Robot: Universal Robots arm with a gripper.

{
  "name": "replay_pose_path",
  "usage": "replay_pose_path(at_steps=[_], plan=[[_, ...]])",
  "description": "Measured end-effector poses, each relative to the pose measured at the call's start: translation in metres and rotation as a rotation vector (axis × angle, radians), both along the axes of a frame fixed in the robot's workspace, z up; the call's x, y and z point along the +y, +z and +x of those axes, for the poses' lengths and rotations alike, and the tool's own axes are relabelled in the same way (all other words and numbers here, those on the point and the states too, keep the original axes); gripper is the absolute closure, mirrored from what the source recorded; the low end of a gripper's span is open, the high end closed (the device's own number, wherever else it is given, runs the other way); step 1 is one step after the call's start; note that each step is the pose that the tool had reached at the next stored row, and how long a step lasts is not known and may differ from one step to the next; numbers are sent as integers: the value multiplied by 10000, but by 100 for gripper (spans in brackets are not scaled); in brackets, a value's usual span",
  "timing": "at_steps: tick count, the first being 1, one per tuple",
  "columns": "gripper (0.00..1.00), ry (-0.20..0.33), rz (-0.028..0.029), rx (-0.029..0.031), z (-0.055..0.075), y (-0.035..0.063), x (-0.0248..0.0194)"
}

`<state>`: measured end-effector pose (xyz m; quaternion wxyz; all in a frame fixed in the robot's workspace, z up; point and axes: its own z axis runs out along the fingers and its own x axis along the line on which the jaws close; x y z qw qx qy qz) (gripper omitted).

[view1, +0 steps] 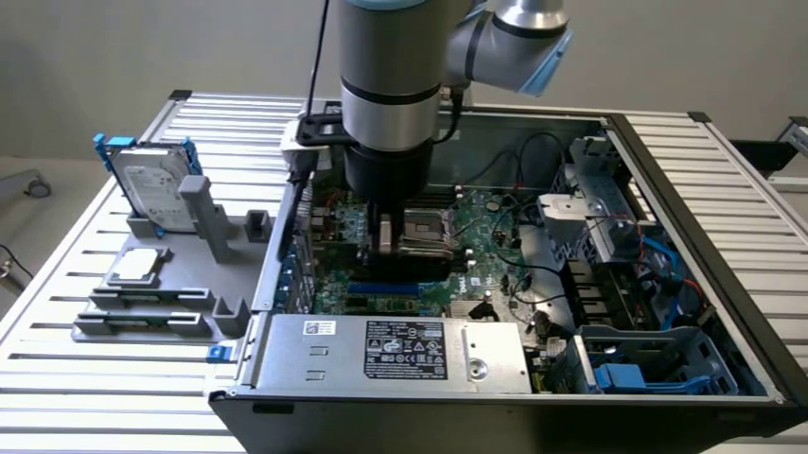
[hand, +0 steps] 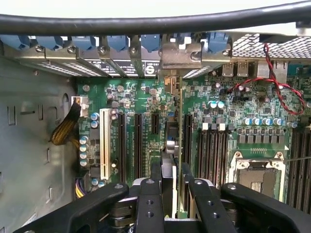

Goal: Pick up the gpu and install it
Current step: 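Insert the gpu into the slot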

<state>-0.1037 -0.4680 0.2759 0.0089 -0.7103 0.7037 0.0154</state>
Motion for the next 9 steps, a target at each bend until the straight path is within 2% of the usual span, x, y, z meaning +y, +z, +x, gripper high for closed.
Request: replay_pose_path(at_steps=[9], plan=[[74,0,-1,-2,-25,-123,0]])
